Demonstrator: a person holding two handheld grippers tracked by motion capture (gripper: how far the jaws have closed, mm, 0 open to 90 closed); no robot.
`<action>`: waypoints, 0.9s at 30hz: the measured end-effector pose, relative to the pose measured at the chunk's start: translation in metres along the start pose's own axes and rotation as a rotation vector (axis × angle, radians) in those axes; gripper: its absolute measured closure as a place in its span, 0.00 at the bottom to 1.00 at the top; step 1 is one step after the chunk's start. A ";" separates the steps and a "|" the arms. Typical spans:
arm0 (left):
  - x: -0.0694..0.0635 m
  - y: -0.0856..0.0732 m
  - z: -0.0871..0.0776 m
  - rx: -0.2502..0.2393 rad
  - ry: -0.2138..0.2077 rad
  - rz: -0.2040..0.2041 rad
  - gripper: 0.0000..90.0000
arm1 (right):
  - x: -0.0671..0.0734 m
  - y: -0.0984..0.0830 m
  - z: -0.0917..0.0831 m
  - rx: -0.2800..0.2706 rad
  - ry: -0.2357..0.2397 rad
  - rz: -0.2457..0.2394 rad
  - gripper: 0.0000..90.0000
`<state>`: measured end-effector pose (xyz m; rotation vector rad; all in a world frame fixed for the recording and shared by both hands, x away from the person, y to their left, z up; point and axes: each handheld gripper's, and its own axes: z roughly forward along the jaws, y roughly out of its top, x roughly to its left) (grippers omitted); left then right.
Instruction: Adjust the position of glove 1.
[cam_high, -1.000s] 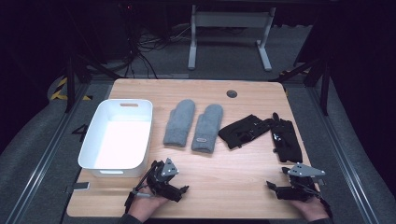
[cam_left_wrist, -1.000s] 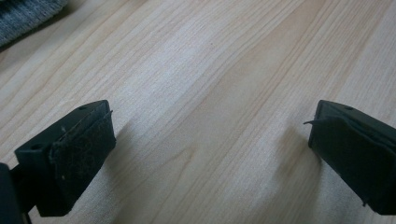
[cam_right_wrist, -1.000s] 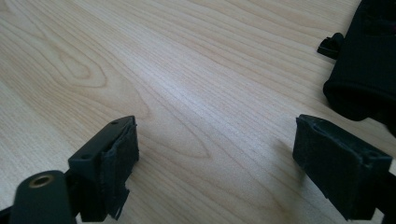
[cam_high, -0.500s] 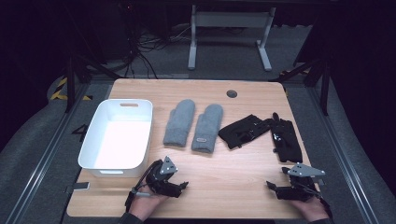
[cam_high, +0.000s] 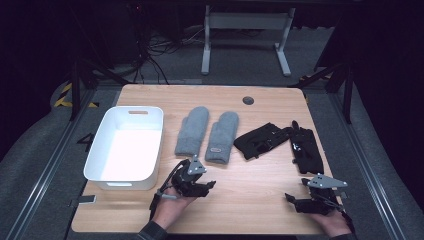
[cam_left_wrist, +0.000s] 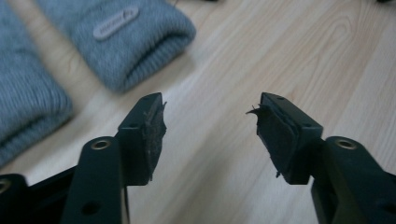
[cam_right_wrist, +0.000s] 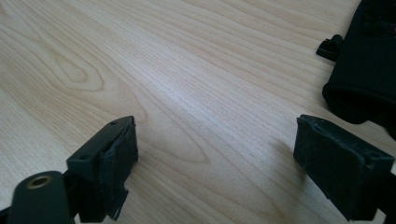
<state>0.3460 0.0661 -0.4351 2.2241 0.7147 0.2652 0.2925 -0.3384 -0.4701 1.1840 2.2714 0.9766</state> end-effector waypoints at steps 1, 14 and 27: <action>0.001 0.005 0.001 -0.001 0.005 0.009 0.49 | 0.000 0.000 0.000 -0.001 0.000 0.000 0.16; 0.037 0.051 0.010 -0.019 -0.003 -0.001 1.00 | 0.000 0.000 0.000 0.000 0.002 0.001 0.16; 0.053 0.062 0.046 0.014 -0.030 -0.035 1.00 | 0.000 0.000 0.000 0.000 0.002 0.001 0.16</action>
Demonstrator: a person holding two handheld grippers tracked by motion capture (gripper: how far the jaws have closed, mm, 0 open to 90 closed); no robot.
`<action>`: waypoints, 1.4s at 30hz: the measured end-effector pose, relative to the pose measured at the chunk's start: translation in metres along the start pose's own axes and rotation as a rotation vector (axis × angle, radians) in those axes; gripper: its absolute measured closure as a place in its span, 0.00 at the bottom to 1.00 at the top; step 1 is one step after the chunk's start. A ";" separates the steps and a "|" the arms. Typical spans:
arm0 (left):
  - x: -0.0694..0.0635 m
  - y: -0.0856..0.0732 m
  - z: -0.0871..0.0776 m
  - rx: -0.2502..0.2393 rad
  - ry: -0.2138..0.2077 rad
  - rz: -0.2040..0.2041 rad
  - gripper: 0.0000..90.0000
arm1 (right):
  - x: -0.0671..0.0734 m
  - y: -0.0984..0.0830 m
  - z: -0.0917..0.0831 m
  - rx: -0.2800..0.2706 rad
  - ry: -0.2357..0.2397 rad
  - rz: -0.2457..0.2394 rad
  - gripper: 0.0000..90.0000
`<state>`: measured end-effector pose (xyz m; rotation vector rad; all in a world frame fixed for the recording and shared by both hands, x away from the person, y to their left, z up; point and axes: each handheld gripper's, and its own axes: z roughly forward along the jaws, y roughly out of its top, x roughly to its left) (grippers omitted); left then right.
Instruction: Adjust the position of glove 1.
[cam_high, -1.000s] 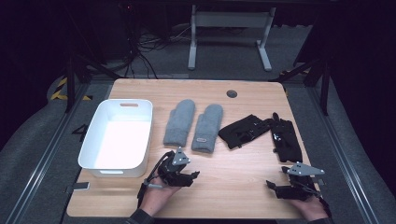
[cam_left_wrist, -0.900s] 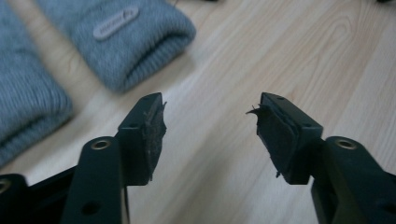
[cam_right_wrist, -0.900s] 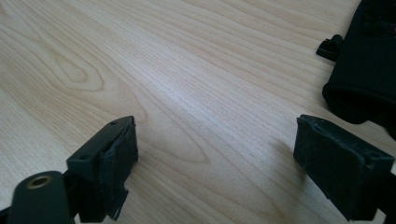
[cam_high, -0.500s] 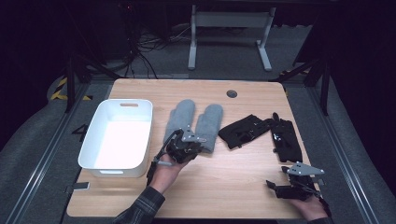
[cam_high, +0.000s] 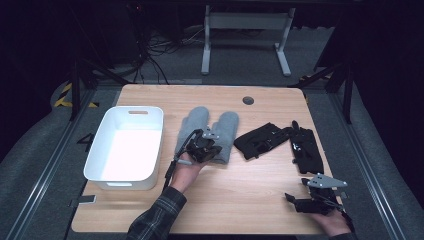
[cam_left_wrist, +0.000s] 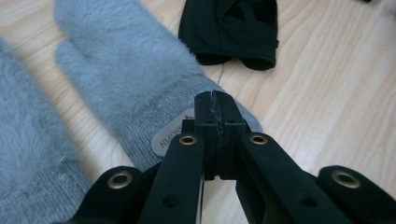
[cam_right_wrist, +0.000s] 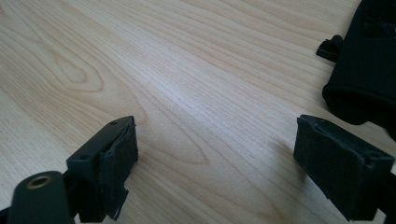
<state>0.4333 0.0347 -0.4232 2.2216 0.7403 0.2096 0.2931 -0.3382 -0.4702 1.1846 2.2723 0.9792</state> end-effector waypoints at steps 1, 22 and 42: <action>0.001 0.002 0.002 0.000 0.008 0.001 1.00 | 0.000 0.000 0.000 0.000 0.000 0.001 0.16; 0.005 0.003 0.018 0.091 0.008 0.002 1.00 | 0.000 0.000 0.000 0.000 0.000 0.000 0.16; -0.032 -0.026 -0.014 0.116 -0.069 0.054 1.00 | 0.000 0.000 0.000 0.000 0.000 0.000 0.16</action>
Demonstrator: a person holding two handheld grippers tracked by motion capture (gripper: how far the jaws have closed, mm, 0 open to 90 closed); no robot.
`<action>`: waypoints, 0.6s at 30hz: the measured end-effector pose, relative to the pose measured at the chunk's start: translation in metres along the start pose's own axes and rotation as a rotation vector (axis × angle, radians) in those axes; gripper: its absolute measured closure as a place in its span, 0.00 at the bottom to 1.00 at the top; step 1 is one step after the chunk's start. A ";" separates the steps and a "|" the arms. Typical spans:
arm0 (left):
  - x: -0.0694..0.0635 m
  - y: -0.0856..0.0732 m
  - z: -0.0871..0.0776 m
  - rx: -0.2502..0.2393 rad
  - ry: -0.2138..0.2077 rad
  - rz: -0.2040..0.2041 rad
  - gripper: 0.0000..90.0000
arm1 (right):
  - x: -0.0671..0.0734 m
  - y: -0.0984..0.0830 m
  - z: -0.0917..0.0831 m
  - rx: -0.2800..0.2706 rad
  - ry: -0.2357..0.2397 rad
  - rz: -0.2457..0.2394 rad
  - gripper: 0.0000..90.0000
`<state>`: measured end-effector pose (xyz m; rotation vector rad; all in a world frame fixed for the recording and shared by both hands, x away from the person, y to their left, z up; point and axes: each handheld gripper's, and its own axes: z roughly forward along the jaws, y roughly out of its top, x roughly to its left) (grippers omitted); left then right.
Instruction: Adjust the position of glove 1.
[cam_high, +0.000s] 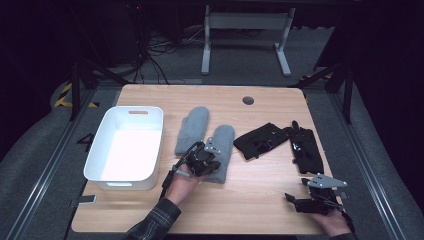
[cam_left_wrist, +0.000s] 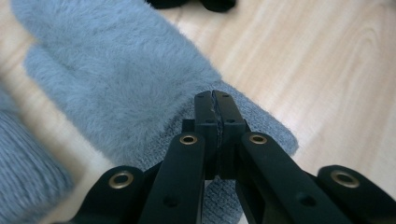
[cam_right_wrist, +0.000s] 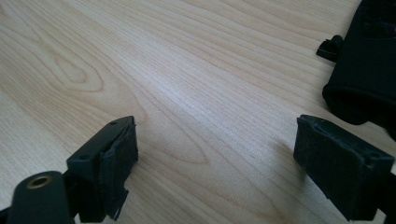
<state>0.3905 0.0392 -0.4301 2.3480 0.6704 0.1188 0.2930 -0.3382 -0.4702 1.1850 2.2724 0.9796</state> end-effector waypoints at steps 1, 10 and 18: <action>-0.002 -0.002 -0.001 0.000 -0.009 0.005 1.00 | 0.000 0.000 0.000 0.000 0.000 0.000 0.16; -0.024 -0.024 -0.013 0.003 -0.085 0.024 1.00 | 0.000 0.000 0.000 0.000 0.000 0.000 0.16; -0.042 -0.043 -0.025 0.015 -0.130 0.055 1.00 | 0.000 0.000 0.000 0.000 -0.002 0.000 0.16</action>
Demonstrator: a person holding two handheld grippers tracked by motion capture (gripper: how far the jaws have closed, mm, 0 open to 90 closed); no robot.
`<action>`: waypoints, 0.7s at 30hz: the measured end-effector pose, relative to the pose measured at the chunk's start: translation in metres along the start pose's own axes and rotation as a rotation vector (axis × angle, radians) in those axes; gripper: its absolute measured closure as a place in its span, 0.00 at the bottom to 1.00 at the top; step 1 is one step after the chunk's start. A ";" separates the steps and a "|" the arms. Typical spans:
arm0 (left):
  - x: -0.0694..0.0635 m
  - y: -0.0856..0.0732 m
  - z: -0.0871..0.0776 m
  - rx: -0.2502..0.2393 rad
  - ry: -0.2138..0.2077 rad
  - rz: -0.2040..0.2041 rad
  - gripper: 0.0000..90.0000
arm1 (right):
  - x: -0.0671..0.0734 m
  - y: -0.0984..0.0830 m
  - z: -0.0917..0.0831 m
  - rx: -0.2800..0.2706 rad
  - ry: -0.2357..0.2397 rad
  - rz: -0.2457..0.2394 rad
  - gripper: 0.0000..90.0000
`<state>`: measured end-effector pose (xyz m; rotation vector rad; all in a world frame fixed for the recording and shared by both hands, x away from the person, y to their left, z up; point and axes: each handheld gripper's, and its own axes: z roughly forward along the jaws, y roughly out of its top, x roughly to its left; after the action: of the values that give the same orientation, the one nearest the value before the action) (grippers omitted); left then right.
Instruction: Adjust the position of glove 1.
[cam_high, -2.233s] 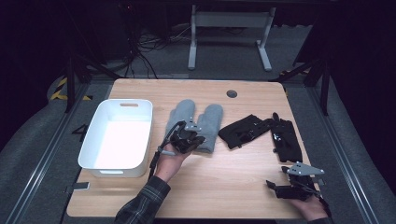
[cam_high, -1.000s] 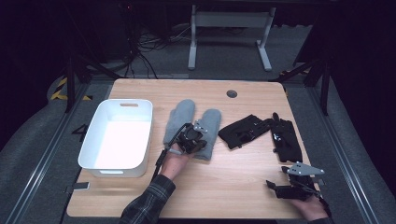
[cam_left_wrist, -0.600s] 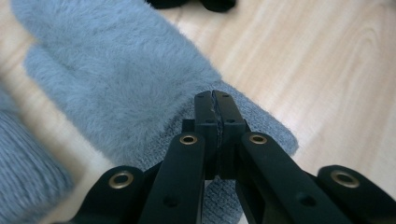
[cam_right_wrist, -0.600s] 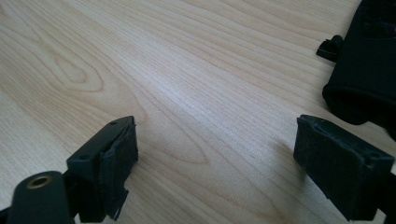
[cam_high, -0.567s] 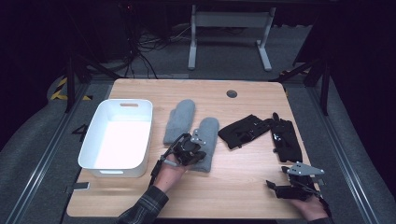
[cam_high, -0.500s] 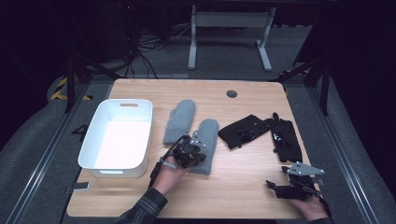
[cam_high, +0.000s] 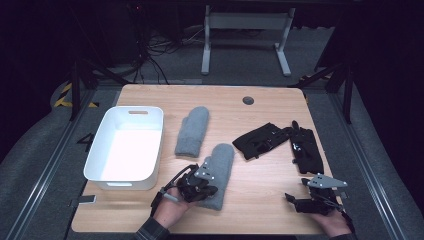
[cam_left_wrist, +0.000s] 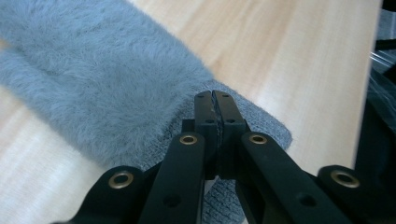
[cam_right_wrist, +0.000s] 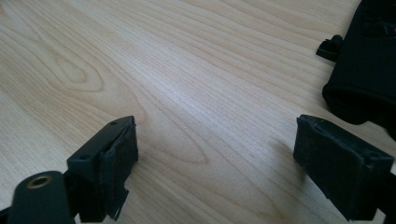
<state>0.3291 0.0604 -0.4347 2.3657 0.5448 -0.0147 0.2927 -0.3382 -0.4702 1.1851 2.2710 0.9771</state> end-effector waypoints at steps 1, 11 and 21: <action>-0.002 -0.001 -0.001 0.000 -0.002 -0.001 1.00 | 0.000 0.000 0.000 -0.001 0.002 0.000 0.16; 0.013 0.013 -0.021 -0.093 0.083 -0.034 1.00 | 0.000 0.000 0.000 -0.001 0.002 0.000 0.16; 0.043 0.033 0.012 -0.030 0.194 -0.076 1.00 | 0.000 0.000 0.000 -0.001 0.001 0.000 0.16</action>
<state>0.3829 0.0472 -0.4297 2.3299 0.7228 0.1888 0.2929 -0.3383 -0.4702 1.1846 2.2714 0.9790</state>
